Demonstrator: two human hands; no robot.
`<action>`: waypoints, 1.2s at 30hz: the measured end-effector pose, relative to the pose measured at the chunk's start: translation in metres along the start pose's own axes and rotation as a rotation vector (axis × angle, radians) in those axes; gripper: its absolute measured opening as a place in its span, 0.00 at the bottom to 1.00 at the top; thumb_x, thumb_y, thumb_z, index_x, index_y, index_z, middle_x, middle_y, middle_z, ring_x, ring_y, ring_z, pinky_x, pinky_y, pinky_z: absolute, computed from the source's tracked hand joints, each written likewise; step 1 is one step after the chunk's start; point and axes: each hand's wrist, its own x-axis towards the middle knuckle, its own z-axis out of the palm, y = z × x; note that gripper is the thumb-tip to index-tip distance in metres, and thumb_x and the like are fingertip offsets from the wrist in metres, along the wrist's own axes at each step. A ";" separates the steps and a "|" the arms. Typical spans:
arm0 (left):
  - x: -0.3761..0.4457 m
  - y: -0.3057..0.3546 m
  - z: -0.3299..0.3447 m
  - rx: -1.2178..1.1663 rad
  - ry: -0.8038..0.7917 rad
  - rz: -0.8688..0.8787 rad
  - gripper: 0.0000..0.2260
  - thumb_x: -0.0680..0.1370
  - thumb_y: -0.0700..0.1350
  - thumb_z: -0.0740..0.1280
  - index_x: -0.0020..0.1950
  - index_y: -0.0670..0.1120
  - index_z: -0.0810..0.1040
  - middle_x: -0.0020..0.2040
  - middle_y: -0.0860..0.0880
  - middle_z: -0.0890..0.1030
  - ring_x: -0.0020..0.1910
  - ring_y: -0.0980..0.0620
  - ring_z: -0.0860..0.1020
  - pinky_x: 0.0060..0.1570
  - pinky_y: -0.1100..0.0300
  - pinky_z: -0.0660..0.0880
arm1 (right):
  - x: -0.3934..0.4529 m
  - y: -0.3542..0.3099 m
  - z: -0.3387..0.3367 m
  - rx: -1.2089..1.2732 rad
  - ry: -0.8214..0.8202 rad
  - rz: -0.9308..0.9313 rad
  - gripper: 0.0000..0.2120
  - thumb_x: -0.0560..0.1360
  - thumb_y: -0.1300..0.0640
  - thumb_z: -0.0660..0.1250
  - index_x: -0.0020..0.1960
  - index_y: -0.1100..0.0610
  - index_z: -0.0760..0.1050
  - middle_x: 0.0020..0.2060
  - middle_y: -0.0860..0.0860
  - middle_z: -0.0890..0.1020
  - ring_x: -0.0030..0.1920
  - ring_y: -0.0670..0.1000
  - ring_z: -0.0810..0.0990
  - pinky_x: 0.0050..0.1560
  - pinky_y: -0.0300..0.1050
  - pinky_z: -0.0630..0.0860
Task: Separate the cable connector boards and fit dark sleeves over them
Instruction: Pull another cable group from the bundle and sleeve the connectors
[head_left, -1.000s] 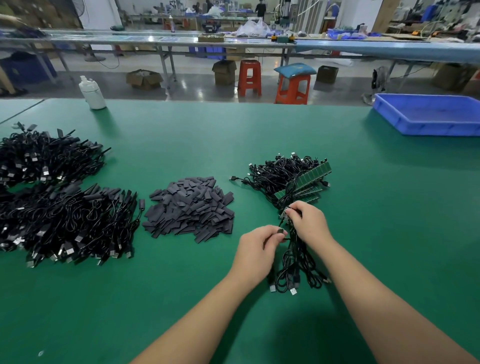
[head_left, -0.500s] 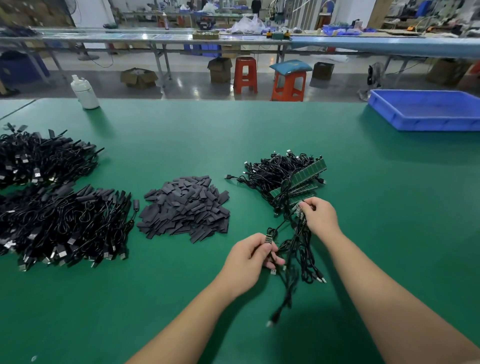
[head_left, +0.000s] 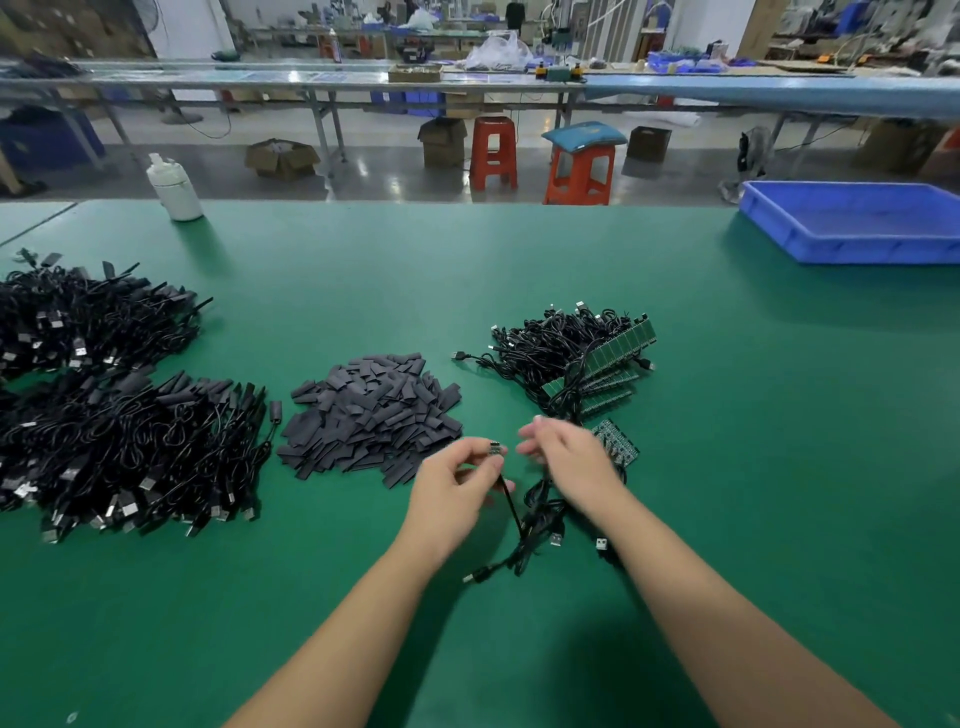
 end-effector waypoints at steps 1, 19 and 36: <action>0.003 0.001 -0.002 -0.010 0.040 0.001 0.04 0.78 0.37 0.68 0.48 0.44 0.82 0.42 0.47 0.85 0.40 0.52 0.83 0.42 0.56 0.77 | -0.007 -0.007 0.013 0.145 -0.123 0.060 0.18 0.83 0.43 0.53 0.55 0.49 0.79 0.45 0.45 0.85 0.44 0.42 0.83 0.53 0.39 0.79; 0.022 -0.028 -0.055 -0.318 0.170 -0.270 0.02 0.76 0.38 0.71 0.46 0.39 0.80 0.37 0.45 0.83 0.39 0.49 0.83 0.36 0.60 0.78 | -0.031 0.002 0.090 0.455 -0.067 0.134 0.20 0.74 0.59 0.74 0.64 0.53 0.75 0.60 0.46 0.79 0.61 0.47 0.78 0.65 0.45 0.74; 0.031 -0.046 -0.073 -0.020 0.007 -0.373 0.01 0.75 0.39 0.73 0.44 0.42 0.82 0.29 0.52 0.77 0.27 0.56 0.68 0.29 0.63 0.64 | -0.016 -0.002 0.091 0.325 -0.226 0.207 0.09 0.81 0.60 0.63 0.59 0.57 0.78 0.46 0.49 0.86 0.30 0.45 0.73 0.27 0.36 0.70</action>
